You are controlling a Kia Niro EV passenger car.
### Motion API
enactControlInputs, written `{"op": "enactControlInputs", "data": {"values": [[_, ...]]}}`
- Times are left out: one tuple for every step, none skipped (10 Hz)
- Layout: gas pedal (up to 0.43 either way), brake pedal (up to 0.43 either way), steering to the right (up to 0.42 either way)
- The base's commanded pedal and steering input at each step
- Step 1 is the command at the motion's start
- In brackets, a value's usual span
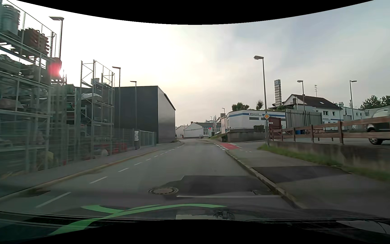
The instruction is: Follow the waypoints while adhering to traffic rules and regulations
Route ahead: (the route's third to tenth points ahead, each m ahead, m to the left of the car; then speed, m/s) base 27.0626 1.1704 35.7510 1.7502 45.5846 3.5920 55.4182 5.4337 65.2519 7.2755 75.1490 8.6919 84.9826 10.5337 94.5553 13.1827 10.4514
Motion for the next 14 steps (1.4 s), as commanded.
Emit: {"op": "enactControlInputs", "data": {"values": [[0.209,0.0,0.0],[0.209,0.0,0.0],[0.209,0.0,0.0],[0.209,0.0,0.0],[0.209,0.0,0.0],[0.209,0.0,-0.001],[0.209,0.0,0.0],[0.209,0.0,-0.001],[0.209,0.0,-0.001],[0.209,0.0,-0.001],[0.209,0.0,-0.001],[0.209,0.0,-0.001],[0.209,0.0,-0.001],[0.209,0.0,-0.002]]}}
